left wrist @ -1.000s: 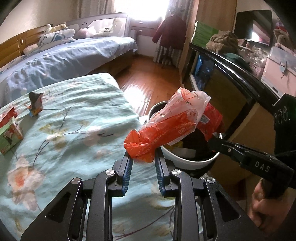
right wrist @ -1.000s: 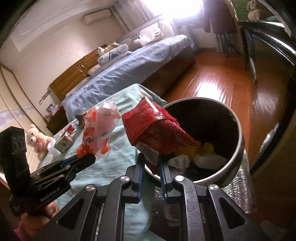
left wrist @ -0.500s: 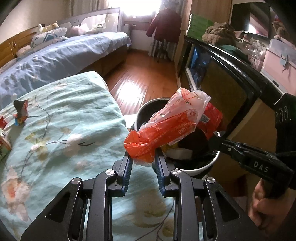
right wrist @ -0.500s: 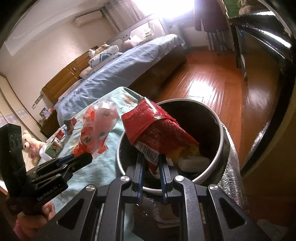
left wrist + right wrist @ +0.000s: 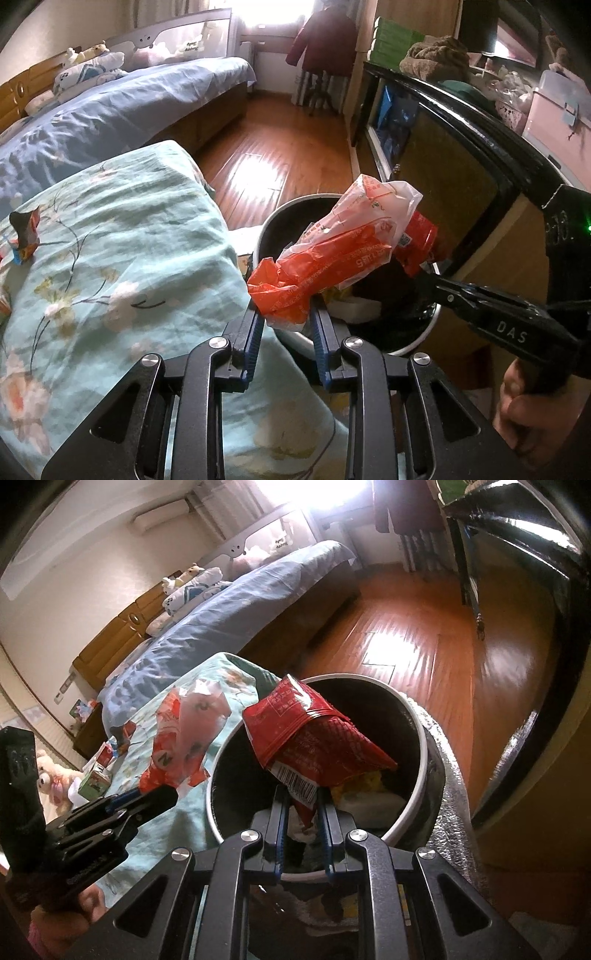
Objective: Collect trash
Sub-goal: 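Open both tools to drop the two bags into the bin, then move both open tools back toward the remaining trash on the table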
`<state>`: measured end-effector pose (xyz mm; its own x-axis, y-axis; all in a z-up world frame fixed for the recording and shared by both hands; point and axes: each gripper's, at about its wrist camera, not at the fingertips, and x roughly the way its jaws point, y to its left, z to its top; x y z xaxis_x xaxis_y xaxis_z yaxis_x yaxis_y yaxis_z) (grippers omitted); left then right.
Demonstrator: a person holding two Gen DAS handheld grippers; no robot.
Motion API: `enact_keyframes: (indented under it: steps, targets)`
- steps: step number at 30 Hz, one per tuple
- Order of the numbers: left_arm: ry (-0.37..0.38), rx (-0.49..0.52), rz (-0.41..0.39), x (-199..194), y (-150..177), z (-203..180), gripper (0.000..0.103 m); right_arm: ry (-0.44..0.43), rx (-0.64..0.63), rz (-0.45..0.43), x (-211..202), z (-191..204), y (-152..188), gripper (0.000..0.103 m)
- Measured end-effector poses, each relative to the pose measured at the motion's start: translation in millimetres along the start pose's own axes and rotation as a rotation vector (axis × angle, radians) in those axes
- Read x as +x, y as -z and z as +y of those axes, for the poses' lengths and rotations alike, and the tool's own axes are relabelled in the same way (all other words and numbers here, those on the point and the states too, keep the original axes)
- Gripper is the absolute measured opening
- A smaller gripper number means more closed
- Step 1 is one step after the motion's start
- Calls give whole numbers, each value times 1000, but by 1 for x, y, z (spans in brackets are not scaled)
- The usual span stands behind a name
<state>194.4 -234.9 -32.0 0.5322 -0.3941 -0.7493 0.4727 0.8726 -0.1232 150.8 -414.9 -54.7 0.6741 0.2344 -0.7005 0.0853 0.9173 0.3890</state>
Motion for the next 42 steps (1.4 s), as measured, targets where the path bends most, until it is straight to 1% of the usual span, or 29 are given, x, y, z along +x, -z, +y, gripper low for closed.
enact_keyframes:
  steps: [3,6,7,9,10,11,12,13,14,15,16,17,18,19,21,23,25,29,37,42]
  targets:
    - [3,2,2,1,-2,-2,25,3,3,1,2,0,-3,16]
    - [4,2,1,1,-4,-2,29,4,7,3,3,-1,-5,19]
    - [3,2,1,1,-4,-2,34,4,9,1,3,-1,-5,20]
    - [-1,-2,1,0,-2,-1,46,3,15,3,3,-1,-6,21]
    - [-6,-8,-2,-1,-2,-1,56,1,18,5,3,-1,-7,25]
    - [-9,-12,-9,-2,-3,0,58,-1,21,3,3,-2,-7,33]
    - [-10,-15,-13,-3,-2,0,58,-3,23,-1,2,-2,-7,37]
    - [-8,-19,-13,-4,-2,1,58,-8,24,-6,0,-2,-7,47]
    - [-7,-26,-13,-5,0,3,59,-10,23,-10,-1,-1,-7,50]
    - [-7,-31,-14,-7,1,5,60,-12,21,-12,-2,0,-7,51]
    - [-9,-38,-16,-9,3,7,61,-17,21,-12,-2,0,-8,54]
    - [-12,-45,-17,-11,5,9,64,-23,22,-15,-4,2,-7,62]
    - [-16,-53,-20,-13,7,11,66,-29,22,-22,-5,4,-7,67]
    - [-18,-62,-23,-15,9,14,67,-33,20,-29,-7,6,-6,74]
    - [-21,-85,-26,-20,15,21,67,-36,14,-34,-8,11,-6,79]
    - [-27,-112,-30,-26,23,31,68,-48,11,-31,-8,16,-5,88]
    - [-36,-145,-36,-32,30,43,69,-61,5,-34,-8,25,-4,91]
    - [-49,-203,-45,-45,45,65,71,-80,-17,-31,-6,41,-2,93]
    - [-112,-308,-71,-73,73,112,72,-136,-69,-1,7,82,8,94]
    - [-154,-345,-93,-87,87,136,72,-165,-103,20,15,107,16,94]
